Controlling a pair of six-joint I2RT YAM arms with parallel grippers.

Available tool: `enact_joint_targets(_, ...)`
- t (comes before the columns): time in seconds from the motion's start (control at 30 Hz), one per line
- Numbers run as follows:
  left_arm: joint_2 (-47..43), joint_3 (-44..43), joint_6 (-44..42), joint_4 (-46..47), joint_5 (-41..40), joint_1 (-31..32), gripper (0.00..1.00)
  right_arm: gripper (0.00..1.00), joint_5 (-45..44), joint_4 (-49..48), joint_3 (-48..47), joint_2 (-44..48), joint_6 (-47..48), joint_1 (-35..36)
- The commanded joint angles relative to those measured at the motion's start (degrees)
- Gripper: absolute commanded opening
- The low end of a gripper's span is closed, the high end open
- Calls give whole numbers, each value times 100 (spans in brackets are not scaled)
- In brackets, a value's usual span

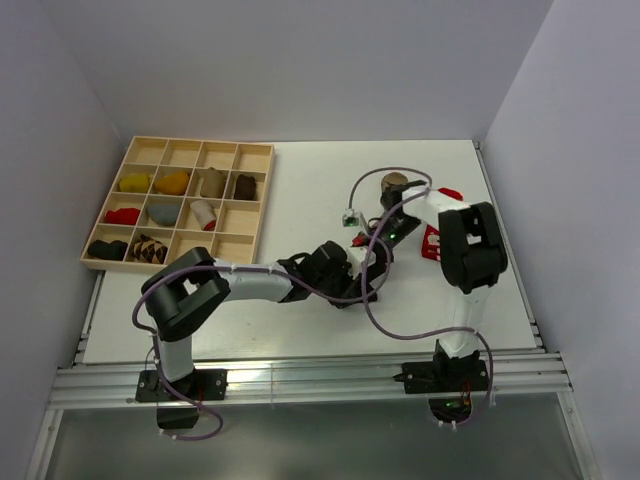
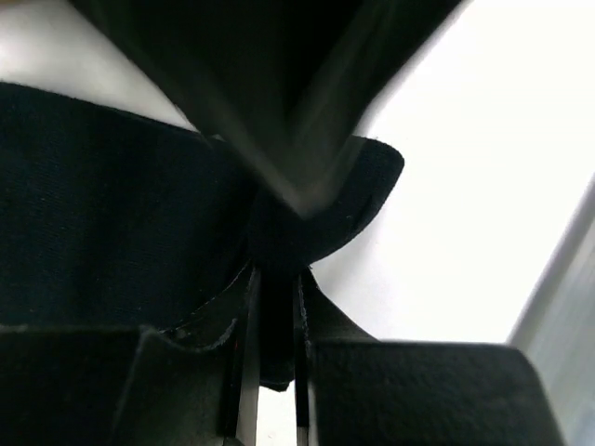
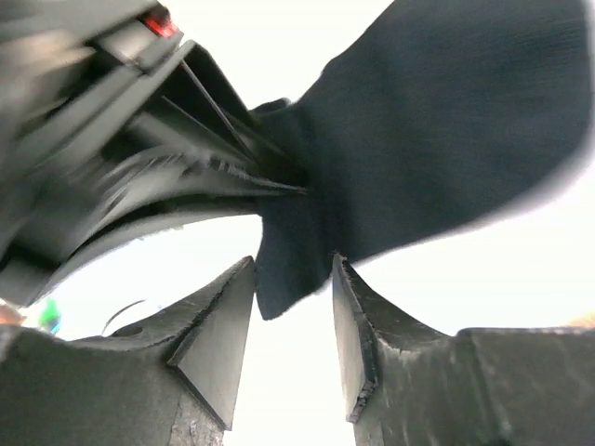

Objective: Roll the socks
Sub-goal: Roll the sock at the center of the board.

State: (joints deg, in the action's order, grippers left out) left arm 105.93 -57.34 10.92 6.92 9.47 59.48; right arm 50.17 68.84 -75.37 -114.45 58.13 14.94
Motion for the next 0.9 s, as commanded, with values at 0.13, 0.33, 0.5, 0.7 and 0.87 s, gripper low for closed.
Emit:
enact_joint_targets(0.13, 218, -14, 1245, -991, 1923, -490, 2, 48, 309, -1696, 496, 1196, -759, -974)
enact_joint_targets(0.33, 182, 267, 2010, -736, 3077, -1000, 2, 50, 1, -2970, 1779, 2312, -585, -1081)
enact_joint_targets(0.5, 481, 504, 2748, -78, 3947, -1281, 1, 55, 115, -3280, 2685, 3357, 31, -1046)
enact_joint_targets(0.7, 683, 909, 3618, 1083, 4361, -1404, 0, 61, -130, -3534, 3599, 4420, 621, -415)
enact_joint_targets(0.87, 867, 1049, 4109, 1740, 4449, -1448, 0, 66, -675, -4264, 4346, 5055, 401, 588)
